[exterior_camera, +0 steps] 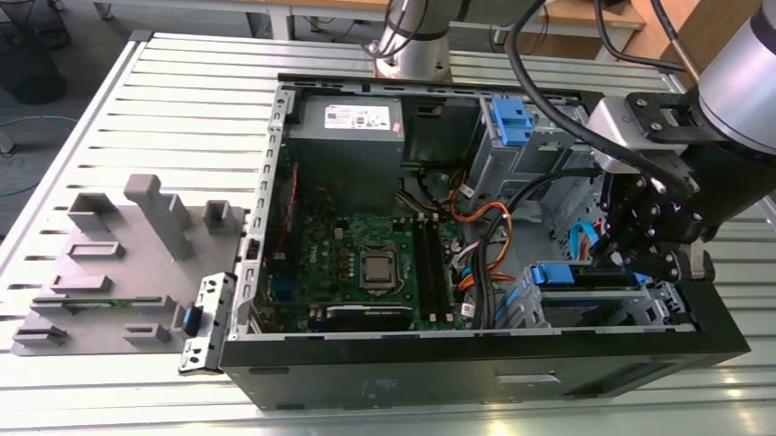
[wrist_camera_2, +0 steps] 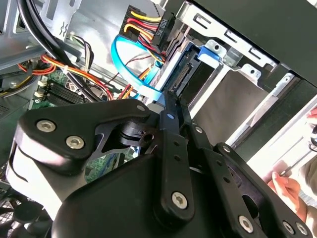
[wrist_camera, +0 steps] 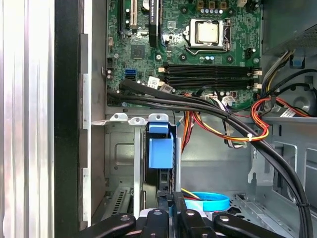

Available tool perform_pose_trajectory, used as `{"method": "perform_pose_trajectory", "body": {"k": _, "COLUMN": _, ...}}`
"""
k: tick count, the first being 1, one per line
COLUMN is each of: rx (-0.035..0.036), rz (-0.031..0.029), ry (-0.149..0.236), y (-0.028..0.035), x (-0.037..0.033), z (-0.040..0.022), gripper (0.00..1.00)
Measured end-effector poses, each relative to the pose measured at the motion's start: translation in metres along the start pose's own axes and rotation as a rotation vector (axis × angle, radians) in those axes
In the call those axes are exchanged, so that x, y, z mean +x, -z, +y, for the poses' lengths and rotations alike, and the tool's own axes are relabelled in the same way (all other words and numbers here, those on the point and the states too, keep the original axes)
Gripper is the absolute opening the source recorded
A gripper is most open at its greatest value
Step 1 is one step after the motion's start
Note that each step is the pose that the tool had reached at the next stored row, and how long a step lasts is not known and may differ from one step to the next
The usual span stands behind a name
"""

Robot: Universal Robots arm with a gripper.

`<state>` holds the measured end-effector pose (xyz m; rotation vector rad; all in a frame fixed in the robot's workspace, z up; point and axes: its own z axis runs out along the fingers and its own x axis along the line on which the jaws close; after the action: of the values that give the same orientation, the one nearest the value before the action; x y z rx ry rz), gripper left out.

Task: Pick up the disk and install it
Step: 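Insert the first disk wire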

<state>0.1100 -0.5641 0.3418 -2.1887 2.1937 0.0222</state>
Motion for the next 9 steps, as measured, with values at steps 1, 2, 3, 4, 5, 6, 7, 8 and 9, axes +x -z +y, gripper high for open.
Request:
{"method": "perform_pose_trajectory", "body": {"k": 1, "rx": 0.0, "rz": -0.0006, "ry": 0.0, "y": -0.0009, "x": 0.0, "z": 0.0, "gripper": 0.16}}
{"method": "perform_pose_trajectory", "body": {"k": 2, "rx": 0.0, "rz": -0.0005, "ry": 0.0, "y": -0.0015, "x": 0.0001, "z": 0.0, "gripper": 0.16}}
{"method": "perform_pose_trajectory", "body": {"k": 3, "rx": 0.0, "rz": -0.0002, "ry": 0.0, "y": -0.0015, "x": 0.0001, "z": -0.0001, "gripper": 0.16}}
{"method": "perform_pose_trajectory", "body": {"k": 4, "rx": 0.0, "rz": -0.0001, "ry": 0.0, "y": -0.0015, "x": 0.0001, "z": -0.0002, "gripper": 0.16}}
{"method": "perform_pose_trajectory", "body": {"k": 5, "rx": 0.0, "rz": 0.0, "ry": 0.0, "y": -0.0015, "x": 0.0001, "z": -0.0002, "gripper": 0.16}}
{"method": "perform_pose_trajectory", "body": {"k": 6, "rx": 0.0, "rz": -0.0001, "ry": 0.0, "y": -0.0017, "x": 0.0001, "z": -0.0002, "gripper": 0.16}}
{"method": "perform_pose_trajectory", "body": {"k": 7, "rx": 0.0, "rz": -0.0005, "ry": 0.0, "y": -0.0024, "x": 0.0001, "z": -0.0003, "gripper": 0.16}}
{"method": "perform_pose_trajectory", "body": {"k": 8, "rx": 0.0001, "rz": -0.0007, "ry": 0.0, "y": -0.0031, "x": 0.0001, "z": -0.0003, "gripper": 0.16}}
{"method": "perform_pose_trajectory", "body": {"k": 9, "rx": 0.0, "rz": -0.0004, "ry": 0.0, "y": -0.0034, "x": 0.0001, "z": -0.0003, "gripper": 0.16}}
